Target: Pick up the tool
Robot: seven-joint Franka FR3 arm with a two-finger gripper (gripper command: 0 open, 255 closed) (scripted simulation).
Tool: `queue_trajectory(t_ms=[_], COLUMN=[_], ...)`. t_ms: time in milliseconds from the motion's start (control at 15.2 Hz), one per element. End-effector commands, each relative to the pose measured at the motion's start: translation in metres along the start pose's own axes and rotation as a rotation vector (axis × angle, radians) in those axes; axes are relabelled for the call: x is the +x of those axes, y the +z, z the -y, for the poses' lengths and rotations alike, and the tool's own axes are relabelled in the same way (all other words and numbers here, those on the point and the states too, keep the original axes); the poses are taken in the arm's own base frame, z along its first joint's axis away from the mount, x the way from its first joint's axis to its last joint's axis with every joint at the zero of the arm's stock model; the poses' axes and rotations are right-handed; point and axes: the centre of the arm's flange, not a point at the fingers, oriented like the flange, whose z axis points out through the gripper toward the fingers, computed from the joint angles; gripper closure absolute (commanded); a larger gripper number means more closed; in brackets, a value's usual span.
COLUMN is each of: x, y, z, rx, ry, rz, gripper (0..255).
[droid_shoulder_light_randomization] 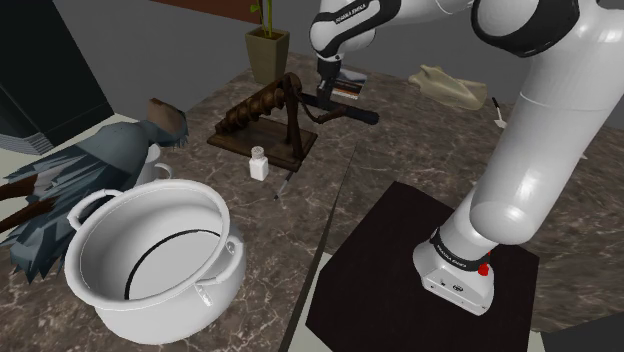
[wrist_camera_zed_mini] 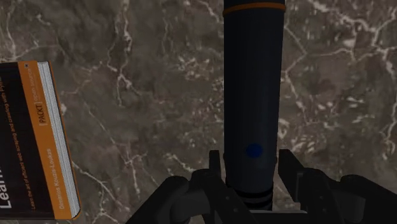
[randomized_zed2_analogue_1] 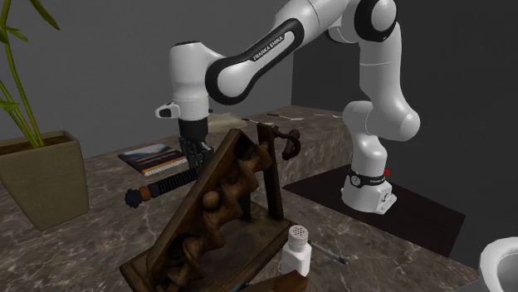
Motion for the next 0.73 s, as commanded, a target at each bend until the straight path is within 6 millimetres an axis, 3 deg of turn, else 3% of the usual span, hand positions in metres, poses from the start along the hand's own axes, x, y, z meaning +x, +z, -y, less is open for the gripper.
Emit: queue_trajectory(t_ms=[0,528,660], x=[-0.001,-0.001,-0.001], y=[-0.011,-0.053,-0.054], z=[0.000,-0.002,-0.002], rx=[0.000,0.000,0.000], ry=[0.000,0.000,0.000], rz=[0.000,0.000,0.000], gripper=[255,255,255])
